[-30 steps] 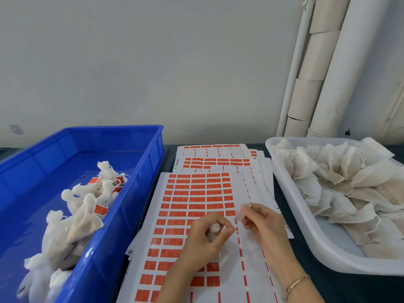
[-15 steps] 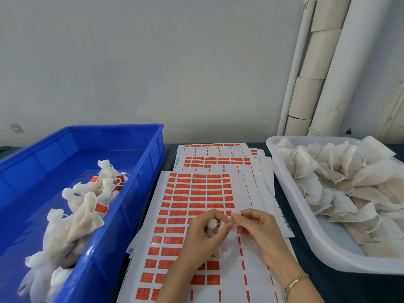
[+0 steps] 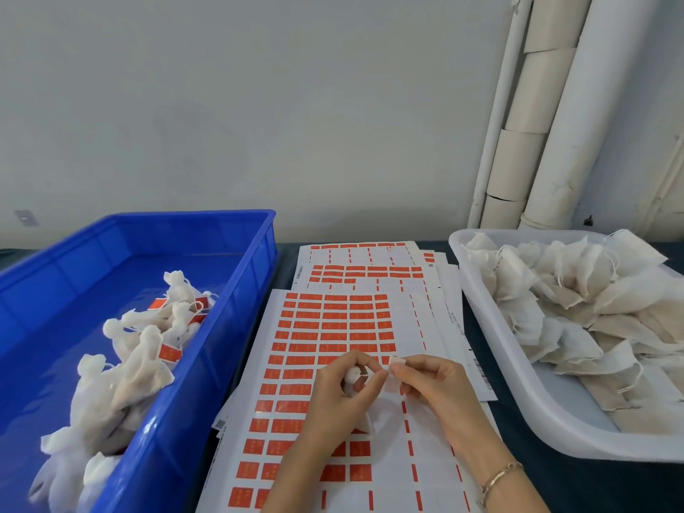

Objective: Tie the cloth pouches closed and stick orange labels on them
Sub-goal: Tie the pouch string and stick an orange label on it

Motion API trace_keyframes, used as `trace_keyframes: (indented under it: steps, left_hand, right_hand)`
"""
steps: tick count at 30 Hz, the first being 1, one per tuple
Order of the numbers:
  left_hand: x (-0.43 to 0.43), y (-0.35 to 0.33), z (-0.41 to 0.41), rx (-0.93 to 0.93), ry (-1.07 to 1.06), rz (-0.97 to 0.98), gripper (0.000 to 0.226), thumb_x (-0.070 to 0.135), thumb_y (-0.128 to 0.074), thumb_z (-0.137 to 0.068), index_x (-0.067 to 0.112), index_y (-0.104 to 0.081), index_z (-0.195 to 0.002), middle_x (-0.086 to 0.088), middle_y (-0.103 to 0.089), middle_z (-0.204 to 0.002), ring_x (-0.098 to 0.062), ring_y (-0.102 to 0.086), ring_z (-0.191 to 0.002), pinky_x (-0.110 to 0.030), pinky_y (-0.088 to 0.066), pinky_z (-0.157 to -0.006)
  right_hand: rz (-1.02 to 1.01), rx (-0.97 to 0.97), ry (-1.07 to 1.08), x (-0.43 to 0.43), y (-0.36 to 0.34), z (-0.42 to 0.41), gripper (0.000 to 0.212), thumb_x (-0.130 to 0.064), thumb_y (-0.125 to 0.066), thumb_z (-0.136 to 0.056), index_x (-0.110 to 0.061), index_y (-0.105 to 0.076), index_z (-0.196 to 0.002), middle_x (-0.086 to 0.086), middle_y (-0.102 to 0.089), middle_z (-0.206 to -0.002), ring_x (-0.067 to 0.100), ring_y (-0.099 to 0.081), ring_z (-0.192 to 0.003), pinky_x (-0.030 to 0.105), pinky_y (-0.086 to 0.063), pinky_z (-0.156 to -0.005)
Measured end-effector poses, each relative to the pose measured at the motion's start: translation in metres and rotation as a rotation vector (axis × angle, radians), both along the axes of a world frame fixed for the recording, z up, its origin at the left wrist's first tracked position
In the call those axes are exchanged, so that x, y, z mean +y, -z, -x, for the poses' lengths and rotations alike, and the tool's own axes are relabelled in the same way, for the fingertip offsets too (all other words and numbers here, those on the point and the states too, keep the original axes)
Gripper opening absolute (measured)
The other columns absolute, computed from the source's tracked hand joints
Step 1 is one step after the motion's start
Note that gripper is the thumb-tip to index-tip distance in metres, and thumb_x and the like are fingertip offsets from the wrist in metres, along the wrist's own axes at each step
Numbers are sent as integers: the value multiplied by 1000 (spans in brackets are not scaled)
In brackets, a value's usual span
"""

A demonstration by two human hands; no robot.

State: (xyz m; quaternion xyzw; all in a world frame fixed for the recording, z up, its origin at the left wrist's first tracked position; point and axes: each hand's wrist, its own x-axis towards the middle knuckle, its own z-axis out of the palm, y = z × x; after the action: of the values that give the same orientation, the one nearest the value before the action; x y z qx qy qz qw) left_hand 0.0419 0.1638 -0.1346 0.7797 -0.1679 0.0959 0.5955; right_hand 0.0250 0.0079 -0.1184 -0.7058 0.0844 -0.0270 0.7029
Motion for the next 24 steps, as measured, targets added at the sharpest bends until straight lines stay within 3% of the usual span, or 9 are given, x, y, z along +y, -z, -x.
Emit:
trace_keyframes:
  steps: [8, 12, 14, 16, 18, 20, 24]
  left_hand:
    - [-1, 1, 0, 18, 10, -37, 12, 20, -68, -87, 32, -67, -82, 19, -67, -81, -6, -63, -85, -13, -51, -73]
    - [-2, 0, 0, 21, -12, -41, 14, 20, -67, -88, 33, -65, -82, 21, -66, -83, -5, -62, -86, -13, -51, -73]
    - [-1, 0, 0, 23, -23, -26, 13, 20, -67, -87, 32, -66, -82, 21, -67, -82, -4, -62, -86, -12, -50, -73]
    - [0, 0, -1, 34, -24, -7, 11, 20, -67, -87, 31, -67, -83, 19, -67, -81, -3, -63, -85, -13, -50, -74]
    - [0, 1, -1, 49, -31, 1, 10, 22, -67, -87, 31, -67, -83, 19, -67, -83, -3, -63, -86, -14, -51, -74]
    - [0, 1, -2, 60, -45, 0, 9, 23, -67, -87, 31, -67, -83, 20, -67, -84, -3, -63, -86, -16, -52, -74]
    - [0, 3, -2, 48, -37, 19, 10, 21, -66, -88, 31, -67, -84, 17, -68, -82, -6, -64, -83, -19, -54, -73]
  right_hand:
    - [-28, 6, -51, -1, 0, 0, 5, -27, -78, -75, -26, -76, -80, -9, -74, -81, 5, -69, -74, 10, -50, -57]
    - [-20, -4, -88, -1, 2, -1, 32, -40, -77, -71, -36, -68, -101, -21, -72, -92, 3, -68, -90, 15, -55, -67]
    - [-49, -2, -115, -1, 2, -3, 44, -51, -72, -68, -39, -62, -108, -13, -73, -93, 11, -69, -88, 22, -58, -75]
    - [-193, 0, -91, -3, -1, -5, 37, -54, -65, -76, -35, -64, -108, -3, -74, -94, 18, -66, -79, 28, -58, -76]
    - [-208, -21, 7, -5, -1, -8, 32, -51, -62, -81, -31, -65, -106, -4, -74, -92, 18, -65, -77, 26, -55, -70]
    - [-78, -49, 56, -5, 2, -8, 39, -54, -66, -71, -30, -67, -101, -12, -73, -88, 16, -68, -82, 19, -53, -66]
    - [19, -106, -29, -1, 3, -3, 41, -48, -74, -59, -33, -70, -98, -27, -69, -93, -5, -65, -91, 9, -51, -62]
